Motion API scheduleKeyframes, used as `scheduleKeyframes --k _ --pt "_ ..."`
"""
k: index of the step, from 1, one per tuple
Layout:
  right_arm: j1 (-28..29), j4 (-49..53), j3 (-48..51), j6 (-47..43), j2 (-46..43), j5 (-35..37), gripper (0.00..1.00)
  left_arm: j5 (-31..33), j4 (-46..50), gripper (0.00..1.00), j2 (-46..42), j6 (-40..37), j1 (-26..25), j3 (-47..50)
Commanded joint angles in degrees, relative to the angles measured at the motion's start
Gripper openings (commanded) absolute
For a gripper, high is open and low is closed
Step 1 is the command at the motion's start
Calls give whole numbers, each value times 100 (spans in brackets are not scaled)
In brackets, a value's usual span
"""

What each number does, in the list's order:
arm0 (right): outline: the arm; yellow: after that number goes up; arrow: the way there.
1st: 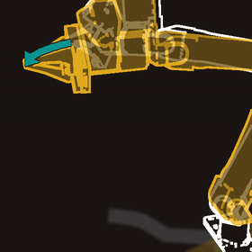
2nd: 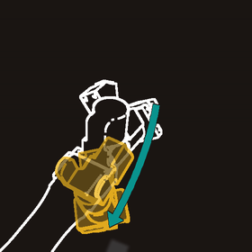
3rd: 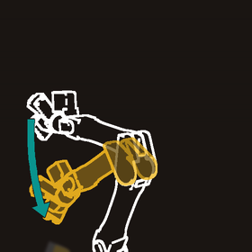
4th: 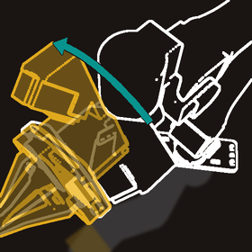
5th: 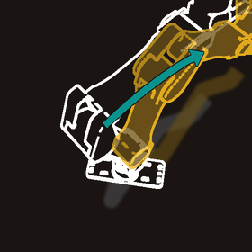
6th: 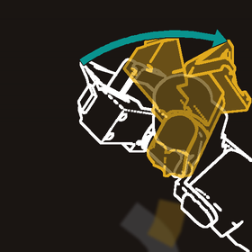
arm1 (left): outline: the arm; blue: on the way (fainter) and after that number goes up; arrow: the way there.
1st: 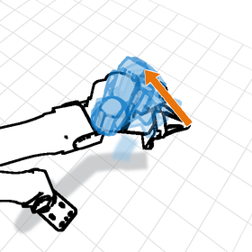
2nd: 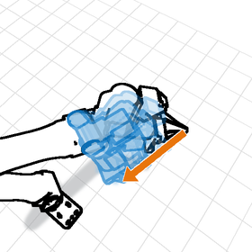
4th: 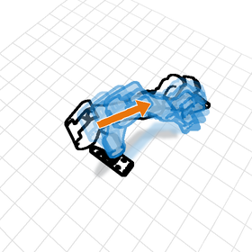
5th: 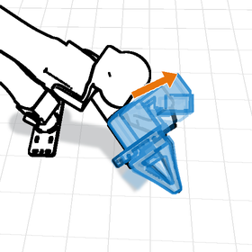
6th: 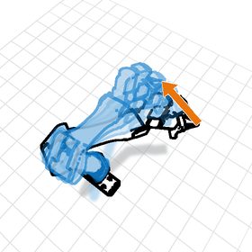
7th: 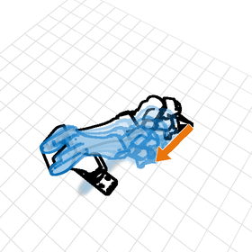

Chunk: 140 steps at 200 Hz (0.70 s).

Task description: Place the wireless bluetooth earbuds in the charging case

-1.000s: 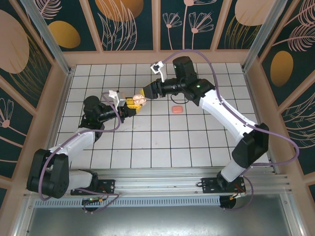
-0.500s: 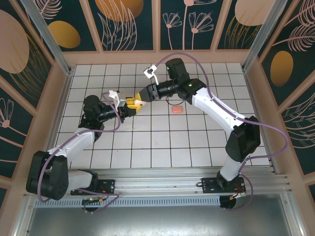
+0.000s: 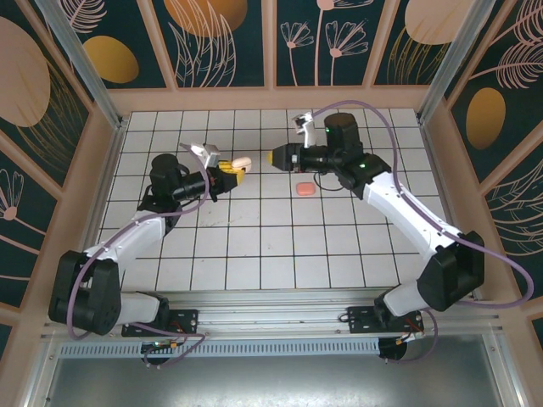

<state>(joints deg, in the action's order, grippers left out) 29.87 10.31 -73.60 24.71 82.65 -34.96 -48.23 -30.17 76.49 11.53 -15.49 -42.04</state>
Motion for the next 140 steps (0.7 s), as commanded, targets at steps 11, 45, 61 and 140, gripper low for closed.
scheduleKeyframes --k 11,45,61,140 --pt "-242 -88 164 668 25 1130 46 683 632 12 324 1451 32 -111" --pt "-245 80 167 814 187 1237 45 803 821 11 833 2294 23 -258" --pt "-258 103 173 865 229 1263 45 909 1192 11 1119 2400 15 -498" --pt "-279 185 271 890 357 1346 45 1050 2012 12 2437 2698 -235 -1334"
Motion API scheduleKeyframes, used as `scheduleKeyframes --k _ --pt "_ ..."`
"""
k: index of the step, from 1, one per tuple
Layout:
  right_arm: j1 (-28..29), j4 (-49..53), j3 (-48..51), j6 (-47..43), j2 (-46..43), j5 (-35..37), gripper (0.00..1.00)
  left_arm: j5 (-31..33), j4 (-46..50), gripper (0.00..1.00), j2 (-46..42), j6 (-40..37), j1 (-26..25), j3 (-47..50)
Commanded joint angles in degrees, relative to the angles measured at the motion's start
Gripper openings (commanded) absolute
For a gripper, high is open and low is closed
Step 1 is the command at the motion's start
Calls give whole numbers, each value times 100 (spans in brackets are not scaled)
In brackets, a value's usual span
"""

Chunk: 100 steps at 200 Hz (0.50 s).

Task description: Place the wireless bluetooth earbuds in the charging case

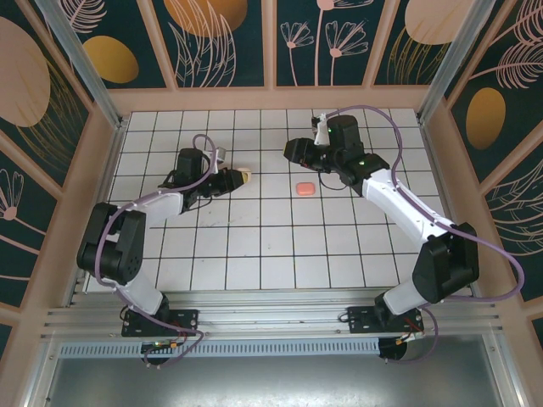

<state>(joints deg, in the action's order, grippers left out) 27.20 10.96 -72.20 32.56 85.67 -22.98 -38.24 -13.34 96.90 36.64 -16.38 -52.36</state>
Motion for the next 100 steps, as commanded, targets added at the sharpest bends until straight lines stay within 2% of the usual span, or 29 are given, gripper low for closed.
scheduleKeyframes --k 1,28,100 --pt "-13 113 134 108 60 147 45 52 335 12 411 190 -150 -302" --pt "-36 94 139 137 152 75 44 -23 384 11 804 475 -229 -595" --pt "-60 188 84 111 196 132 45 222 1311 16 1483 162 -382 -1223"
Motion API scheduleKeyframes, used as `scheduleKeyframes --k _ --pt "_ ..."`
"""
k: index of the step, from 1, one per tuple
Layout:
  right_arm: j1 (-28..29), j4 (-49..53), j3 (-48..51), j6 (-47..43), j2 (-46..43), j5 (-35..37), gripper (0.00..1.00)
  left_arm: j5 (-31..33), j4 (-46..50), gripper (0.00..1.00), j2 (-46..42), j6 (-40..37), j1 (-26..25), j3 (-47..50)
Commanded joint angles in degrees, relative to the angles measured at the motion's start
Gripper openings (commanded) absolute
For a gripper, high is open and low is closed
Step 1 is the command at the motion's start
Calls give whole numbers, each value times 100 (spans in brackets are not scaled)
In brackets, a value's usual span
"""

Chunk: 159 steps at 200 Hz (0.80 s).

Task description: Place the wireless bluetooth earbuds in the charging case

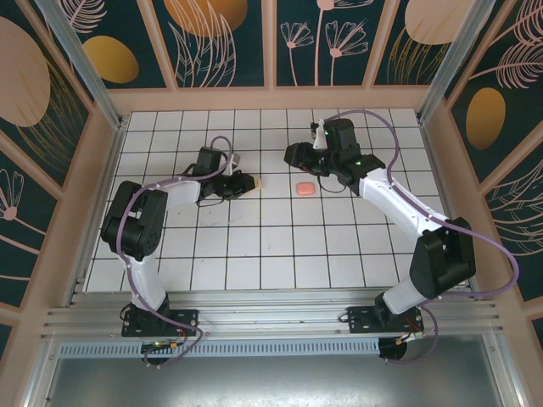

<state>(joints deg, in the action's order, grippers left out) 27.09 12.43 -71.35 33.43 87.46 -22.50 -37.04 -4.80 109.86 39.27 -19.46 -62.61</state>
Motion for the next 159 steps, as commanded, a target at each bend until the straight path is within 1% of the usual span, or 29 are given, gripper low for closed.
scheduleKeyframes --k 1,117,159 --pt "-47 37 -6 23 21 81 44 105 459 16 186 -106 -79 -203" --pt "-46 58 -45 50 69 68 44 306 822 23 331 -329 -118 -368" --pt "-46 49 -45 58 56 70 44 423 1008 28 343 -432 -126 -461"
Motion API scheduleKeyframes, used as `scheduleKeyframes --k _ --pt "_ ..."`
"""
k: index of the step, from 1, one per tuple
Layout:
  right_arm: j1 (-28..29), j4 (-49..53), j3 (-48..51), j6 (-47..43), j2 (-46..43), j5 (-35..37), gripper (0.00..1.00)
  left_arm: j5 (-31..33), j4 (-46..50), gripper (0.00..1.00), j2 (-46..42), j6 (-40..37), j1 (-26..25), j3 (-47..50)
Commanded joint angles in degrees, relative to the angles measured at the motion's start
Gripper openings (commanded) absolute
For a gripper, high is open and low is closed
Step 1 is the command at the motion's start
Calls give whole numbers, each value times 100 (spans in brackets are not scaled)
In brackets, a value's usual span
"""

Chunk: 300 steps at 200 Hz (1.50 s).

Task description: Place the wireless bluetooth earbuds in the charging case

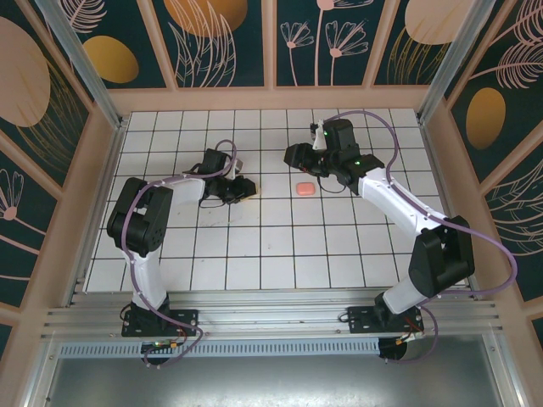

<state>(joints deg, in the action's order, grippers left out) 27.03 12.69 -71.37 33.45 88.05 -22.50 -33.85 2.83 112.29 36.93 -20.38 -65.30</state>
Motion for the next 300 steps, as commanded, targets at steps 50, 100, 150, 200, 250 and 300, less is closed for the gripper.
scheduleKeyframes --k 50,100,150,200,250,300 --pt "-40 94 -28 34 -83 165 45 506 649 38 54 -512 -32 -382" --pt "-40 96 27 13 -163 224 45 1008 1047 49 -81 -778 -32 -528" --pt "-40 85 79 -36 -237 340 45 1691 1548 60 -388 -1155 -18 -709" --pt "-73 18 325 -212 -449 689 52 2327 1831 97 -1050 -1453 356 -676" --pt "-216 -459 1176 -612 -955 1886 99 3854 1445 99 -2625 -1940 1249 -136" --pt "-847 -2076 2972 -1503 -2185 3462 99 5975 -987 99 -4207 -2485 1933 1858"
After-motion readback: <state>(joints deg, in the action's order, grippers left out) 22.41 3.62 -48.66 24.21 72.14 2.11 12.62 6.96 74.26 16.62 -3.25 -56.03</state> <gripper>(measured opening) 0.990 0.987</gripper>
